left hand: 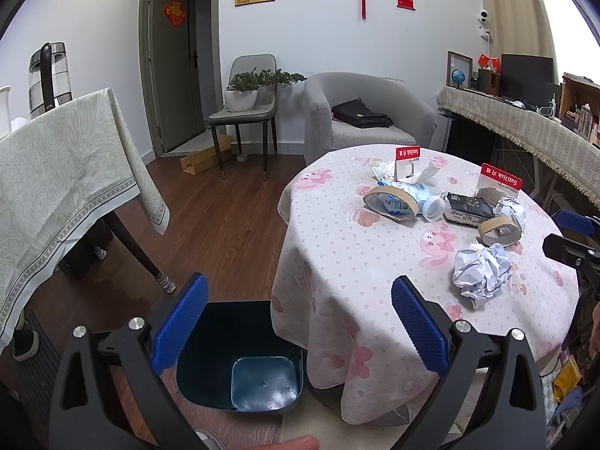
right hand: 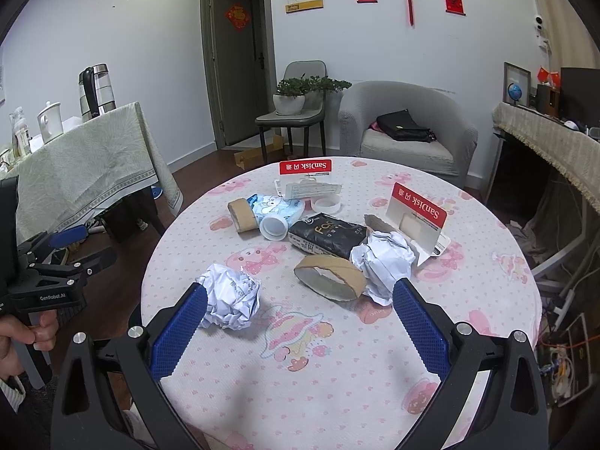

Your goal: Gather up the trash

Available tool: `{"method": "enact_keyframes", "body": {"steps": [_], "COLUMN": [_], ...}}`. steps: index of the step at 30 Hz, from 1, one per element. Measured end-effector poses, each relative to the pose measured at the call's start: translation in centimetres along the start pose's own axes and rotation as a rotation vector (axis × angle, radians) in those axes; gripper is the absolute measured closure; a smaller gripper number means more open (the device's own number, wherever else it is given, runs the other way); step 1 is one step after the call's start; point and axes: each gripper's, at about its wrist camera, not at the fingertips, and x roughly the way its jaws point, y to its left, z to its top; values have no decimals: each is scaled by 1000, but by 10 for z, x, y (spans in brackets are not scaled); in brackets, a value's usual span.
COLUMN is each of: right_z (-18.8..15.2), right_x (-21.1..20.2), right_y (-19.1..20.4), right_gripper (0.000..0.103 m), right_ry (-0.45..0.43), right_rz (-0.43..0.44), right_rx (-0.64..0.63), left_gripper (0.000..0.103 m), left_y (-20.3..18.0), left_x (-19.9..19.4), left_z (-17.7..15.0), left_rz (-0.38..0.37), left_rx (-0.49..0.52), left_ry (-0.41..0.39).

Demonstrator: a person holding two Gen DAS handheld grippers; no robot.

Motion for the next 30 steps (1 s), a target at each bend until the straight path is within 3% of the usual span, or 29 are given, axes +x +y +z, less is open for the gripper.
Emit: {"method": "enact_keyframes", "body": {"steps": [18, 30], "right_z": [0, 2], "right_x": [3, 6], "right_y": [5, 0], "right_gripper": [3, 3], "right_ry": [23, 43], "right_rz": [-6, -6], "right_rx": [-6, 13], "left_gripper": [4, 4], "left_y": [0, -18], "left_x": [-5, -7], "left_z": [3, 2], "left_rz": [-27, -103], "left_rx": [3, 74], "left_ry": [-14, -21]}}
